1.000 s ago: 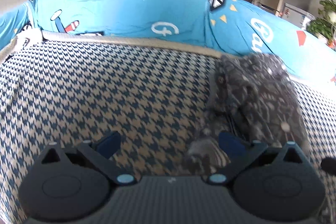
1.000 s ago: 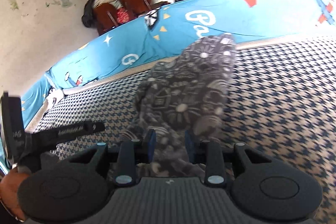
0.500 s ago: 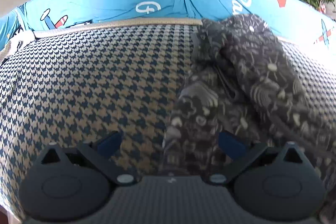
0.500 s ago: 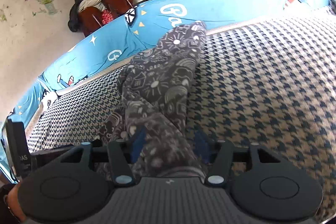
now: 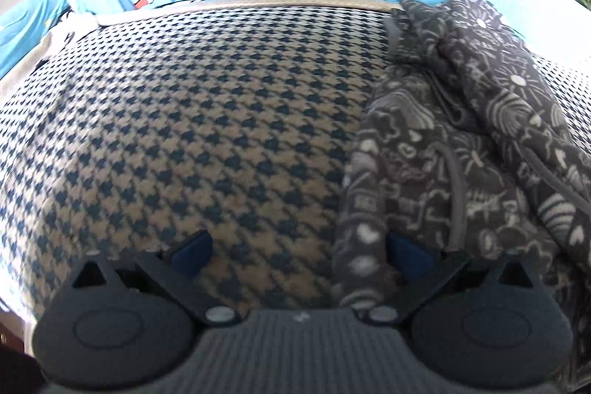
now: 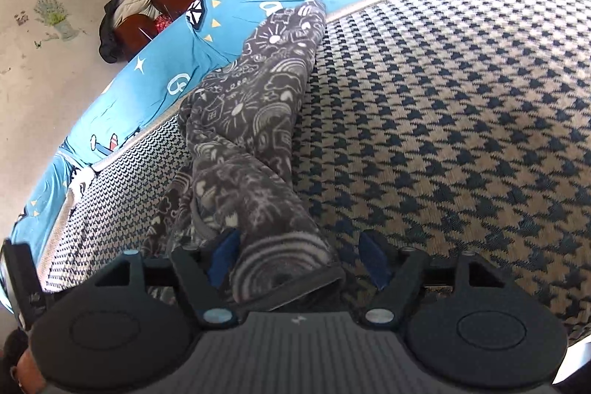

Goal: Fold clothes

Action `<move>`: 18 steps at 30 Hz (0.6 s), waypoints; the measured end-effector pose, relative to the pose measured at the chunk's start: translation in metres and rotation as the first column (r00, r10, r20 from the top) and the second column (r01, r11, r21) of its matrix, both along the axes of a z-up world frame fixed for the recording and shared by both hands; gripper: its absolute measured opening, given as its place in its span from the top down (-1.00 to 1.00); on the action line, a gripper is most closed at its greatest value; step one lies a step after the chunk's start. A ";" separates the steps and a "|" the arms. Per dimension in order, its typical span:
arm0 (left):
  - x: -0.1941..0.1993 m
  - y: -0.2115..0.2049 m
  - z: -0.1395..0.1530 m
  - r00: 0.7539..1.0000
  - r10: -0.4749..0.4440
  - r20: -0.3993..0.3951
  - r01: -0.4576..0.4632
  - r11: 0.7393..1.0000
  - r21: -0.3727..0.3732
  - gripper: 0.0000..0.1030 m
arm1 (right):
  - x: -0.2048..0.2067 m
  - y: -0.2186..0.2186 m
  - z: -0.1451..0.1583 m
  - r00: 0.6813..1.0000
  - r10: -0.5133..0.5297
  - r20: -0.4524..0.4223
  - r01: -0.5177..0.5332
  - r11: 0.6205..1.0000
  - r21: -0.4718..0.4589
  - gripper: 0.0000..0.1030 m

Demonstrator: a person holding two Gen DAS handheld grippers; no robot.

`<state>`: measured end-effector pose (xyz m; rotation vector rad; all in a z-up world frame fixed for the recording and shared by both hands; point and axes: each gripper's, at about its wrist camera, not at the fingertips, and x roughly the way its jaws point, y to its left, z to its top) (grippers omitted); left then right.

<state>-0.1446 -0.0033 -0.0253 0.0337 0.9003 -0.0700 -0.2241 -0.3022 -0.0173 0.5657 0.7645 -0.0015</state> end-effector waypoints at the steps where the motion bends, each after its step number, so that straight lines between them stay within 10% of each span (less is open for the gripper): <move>1: -0.001 0.004 0.001 1.000 0.011 -0.002 -0.011 1.000 -0.004 -1.00 | 0.001 -0.001 -0.002 1.000 -0.001 -0.002 0.001 1.000 0.012 -0.41; 6: -0.009 0.027 0.005 0.998 0.058 -0.015 -0.058 0.998 -0.031 -1.00 | 0.003 -0.002 -0.009 1.000 0.010 -0.010 -0.009 0.999 0.052 -0.38; 13: -0.015 0.034 0.014 0.996 0.085 0.009 -0.084 0.995 -0.054 -1.00 | -0.001 0.006 -0.005 0.999 0.038 0.021 -0.038 0.999 0.034 0.51; 18: -0.013 0.032 0.024 0.993 0.100 0.058 -0.095 0.993 -0.071 -1.00 | -0.010 0.014 0.005 0.997 0.043 0.067 -0.044 0.999 0.011 0.77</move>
